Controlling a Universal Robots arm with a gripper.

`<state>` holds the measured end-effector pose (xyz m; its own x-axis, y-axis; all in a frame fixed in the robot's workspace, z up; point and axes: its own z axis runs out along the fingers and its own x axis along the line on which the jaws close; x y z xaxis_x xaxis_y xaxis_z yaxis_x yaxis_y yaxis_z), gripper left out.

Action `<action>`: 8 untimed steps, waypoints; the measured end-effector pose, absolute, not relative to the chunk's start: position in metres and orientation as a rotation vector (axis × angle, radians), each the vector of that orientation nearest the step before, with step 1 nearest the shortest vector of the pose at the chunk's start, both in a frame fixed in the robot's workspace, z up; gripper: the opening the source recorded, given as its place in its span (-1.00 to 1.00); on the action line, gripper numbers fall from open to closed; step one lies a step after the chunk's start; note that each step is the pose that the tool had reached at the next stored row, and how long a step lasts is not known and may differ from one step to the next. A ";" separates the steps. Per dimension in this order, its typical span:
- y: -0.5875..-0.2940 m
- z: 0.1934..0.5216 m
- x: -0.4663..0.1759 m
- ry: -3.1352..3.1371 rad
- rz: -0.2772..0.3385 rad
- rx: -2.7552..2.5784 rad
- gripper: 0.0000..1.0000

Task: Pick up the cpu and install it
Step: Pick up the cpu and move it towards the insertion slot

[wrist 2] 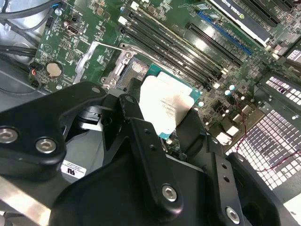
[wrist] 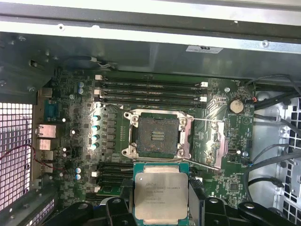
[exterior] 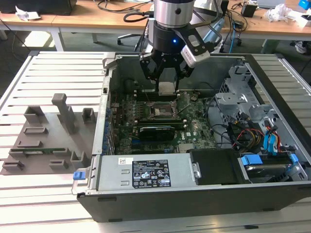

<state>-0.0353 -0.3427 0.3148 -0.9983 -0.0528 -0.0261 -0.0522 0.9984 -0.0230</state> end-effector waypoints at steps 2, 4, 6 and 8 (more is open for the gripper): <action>-0.343 0.313 -0.035 3.114 -0.035 -0.082 0.09; -0.342 0.311 -0.035 3.114 -0.035 -0.082 0.09; -0.342 0.310 -0.035 3.114 -0.035 -0.082 0.09; -0.342 0.308 -0.035 3.114 -0.036 -0.082 0.09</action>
<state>-0.0352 -0.3424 0.3080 -0.9983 -0.0528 -0.0260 -0.0522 0.9984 -0.0235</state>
